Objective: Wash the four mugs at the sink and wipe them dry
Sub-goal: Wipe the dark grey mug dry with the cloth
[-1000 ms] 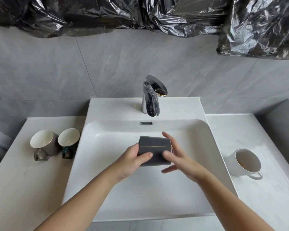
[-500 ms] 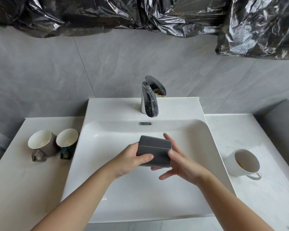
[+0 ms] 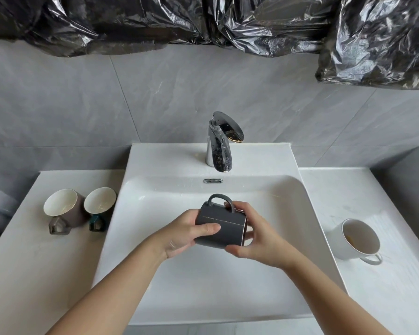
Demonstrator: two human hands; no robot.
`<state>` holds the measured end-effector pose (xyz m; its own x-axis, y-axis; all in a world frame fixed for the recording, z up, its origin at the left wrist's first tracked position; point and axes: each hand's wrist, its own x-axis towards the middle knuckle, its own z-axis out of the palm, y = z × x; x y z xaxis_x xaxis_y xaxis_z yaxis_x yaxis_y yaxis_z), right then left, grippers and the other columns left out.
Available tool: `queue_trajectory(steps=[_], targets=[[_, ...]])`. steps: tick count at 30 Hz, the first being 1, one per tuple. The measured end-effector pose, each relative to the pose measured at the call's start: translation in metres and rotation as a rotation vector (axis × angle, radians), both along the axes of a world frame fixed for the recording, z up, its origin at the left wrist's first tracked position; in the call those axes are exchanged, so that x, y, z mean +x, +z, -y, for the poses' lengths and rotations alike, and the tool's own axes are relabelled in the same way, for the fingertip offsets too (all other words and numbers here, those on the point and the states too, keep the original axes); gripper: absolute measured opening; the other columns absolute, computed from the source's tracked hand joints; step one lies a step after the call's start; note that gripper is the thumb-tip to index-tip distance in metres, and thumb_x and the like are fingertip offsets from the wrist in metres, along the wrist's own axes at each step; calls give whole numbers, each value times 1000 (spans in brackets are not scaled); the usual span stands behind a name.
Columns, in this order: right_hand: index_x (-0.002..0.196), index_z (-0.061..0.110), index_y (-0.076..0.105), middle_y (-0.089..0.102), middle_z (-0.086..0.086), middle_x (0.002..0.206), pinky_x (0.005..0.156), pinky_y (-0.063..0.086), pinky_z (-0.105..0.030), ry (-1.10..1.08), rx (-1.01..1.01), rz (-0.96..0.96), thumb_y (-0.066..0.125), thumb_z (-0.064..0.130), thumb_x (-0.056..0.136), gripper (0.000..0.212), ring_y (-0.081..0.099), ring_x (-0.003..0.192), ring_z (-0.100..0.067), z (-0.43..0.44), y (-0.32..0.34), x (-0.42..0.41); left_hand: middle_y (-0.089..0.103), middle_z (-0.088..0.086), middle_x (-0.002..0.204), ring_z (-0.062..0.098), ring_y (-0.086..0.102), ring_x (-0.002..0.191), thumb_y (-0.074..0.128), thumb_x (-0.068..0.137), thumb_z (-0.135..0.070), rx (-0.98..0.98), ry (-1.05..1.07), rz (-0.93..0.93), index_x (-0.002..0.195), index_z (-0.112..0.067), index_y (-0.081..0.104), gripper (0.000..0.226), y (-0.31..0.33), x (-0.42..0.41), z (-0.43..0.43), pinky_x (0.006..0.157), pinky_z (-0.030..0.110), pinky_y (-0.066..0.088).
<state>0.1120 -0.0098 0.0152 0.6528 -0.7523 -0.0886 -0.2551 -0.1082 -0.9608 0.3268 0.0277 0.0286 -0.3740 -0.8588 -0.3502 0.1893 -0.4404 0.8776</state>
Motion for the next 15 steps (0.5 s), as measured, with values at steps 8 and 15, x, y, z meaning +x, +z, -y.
queue_trajectory(steps=[8, 15], targets=[[124, 30, 54, 62, 1, 112, 69, 61, -39, -92, 320, 33, 79, 23, 65, 64, 67, 91, -17, 5, 0, 0, 68, 11, 114, 24, 62, 107, 56, 74, -15, 38, -73, -128, 109, -10, 70, 38, 6, 0, 3, 93, 34, 50], [132, 42, 42, 50, 18, 128, 78, 55, -21, 44, -131, -69, 82, 19, 70, 77, 57, 115, -11, 2, -11, -2, 68, 12, 112, 21, 66, 102, 59, 86, -24, 91, 19, -2, 119, -7, 61, 38, -5, -1, 4, 86, 34, 53]])
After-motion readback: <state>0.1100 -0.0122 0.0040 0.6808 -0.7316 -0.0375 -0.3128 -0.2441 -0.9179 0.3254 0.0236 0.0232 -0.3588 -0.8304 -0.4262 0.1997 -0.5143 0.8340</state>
